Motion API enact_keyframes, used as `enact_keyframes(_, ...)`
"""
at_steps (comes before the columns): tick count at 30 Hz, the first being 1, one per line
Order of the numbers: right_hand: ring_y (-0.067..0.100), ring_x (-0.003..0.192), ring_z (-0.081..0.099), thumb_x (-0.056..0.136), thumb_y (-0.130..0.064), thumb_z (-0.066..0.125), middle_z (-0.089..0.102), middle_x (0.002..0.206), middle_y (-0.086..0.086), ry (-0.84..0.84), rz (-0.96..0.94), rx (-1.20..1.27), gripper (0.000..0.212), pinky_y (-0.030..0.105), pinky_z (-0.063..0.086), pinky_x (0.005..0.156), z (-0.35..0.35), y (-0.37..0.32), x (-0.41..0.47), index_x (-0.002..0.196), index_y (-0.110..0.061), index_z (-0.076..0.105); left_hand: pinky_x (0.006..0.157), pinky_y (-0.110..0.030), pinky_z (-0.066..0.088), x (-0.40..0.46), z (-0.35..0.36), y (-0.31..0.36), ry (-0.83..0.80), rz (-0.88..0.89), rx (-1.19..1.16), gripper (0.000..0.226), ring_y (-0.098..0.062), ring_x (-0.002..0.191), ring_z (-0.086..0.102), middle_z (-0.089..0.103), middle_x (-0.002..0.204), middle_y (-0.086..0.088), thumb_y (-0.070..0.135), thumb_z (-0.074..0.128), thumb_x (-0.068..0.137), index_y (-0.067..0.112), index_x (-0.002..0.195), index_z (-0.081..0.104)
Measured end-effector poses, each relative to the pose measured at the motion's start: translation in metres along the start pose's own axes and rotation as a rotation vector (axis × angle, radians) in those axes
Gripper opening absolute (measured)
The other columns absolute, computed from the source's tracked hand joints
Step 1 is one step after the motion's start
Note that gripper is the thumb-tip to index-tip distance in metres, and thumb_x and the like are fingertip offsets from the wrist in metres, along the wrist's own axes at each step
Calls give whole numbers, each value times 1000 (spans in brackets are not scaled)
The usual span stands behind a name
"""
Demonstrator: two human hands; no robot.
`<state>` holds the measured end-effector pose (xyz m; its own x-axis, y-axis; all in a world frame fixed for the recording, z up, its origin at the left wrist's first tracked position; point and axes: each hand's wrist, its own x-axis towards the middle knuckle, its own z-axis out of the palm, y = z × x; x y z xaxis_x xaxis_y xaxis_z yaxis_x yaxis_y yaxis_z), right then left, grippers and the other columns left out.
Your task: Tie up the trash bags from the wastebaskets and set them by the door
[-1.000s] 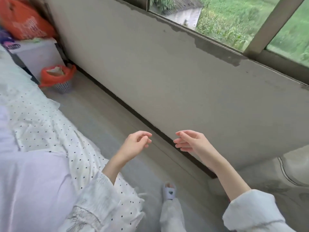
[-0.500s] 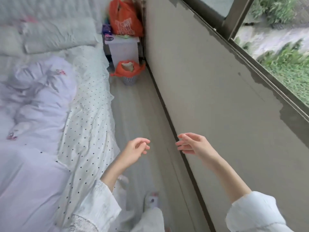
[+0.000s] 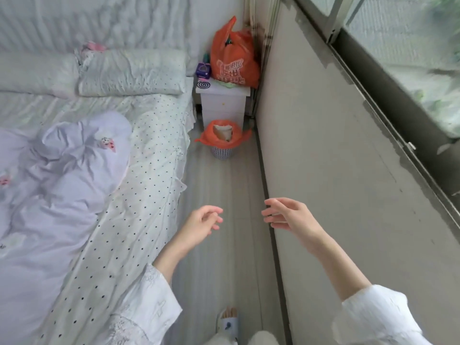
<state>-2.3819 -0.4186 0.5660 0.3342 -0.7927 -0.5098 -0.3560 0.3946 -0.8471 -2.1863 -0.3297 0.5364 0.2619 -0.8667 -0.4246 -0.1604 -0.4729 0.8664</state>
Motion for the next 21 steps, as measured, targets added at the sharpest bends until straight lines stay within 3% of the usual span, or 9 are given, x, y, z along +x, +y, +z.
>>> enact_keyframes(7,21,84,67,91,-25,52,71,95,9,-49,57,30,27,23,54,73,-26,-62,150,111,-8,62,69,-20,43,129,-20,51,69,-41,2,24,-13,77,56,60,90,-3,9,37,95,10,111,55)
enact_keyframes(13,20,74,65,92,-20,50,68,86,7,-125,62,4,27,27,53,74,-36,-132,294,112,-5,60,72,-21,46,250,-36,94,220,-68,-96,24,-15,80,59,61,94,-5,11,38,96,12,110,56)
enact_keyframes(21,19,71,62,93,-18,48,67,92,10,-157,71,-81,22,26,52,71,-46,-222,439,107,-8,61,72,-22,47,381,-58,147,316,-152,-230,21,-12,79,59,62,92,0,14,38,96,16,107,56)
